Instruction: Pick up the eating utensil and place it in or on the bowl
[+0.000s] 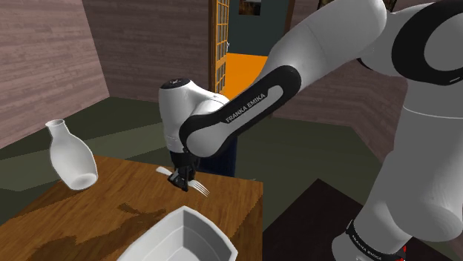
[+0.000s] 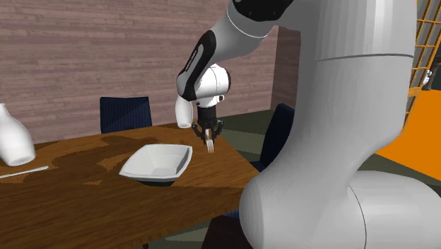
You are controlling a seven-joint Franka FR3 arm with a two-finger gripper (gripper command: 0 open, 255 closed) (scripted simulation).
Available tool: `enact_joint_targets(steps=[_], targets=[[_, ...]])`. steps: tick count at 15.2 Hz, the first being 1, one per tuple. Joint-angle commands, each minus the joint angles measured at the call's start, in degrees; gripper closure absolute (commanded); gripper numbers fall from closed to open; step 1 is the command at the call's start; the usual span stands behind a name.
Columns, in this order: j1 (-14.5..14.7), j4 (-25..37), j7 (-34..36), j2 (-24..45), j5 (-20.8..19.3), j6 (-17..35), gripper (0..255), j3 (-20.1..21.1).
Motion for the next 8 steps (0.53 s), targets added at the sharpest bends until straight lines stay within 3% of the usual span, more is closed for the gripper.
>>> enact_joint_targets(steps=[1, 8], targets=[[-0.1, 0.7, -0.3, -0.8, 0.5, -1.4, 255, 0.2], [-0.4, 2.8, -1.6, -3.7, 2.2, -6.1, 255, 0.6]])
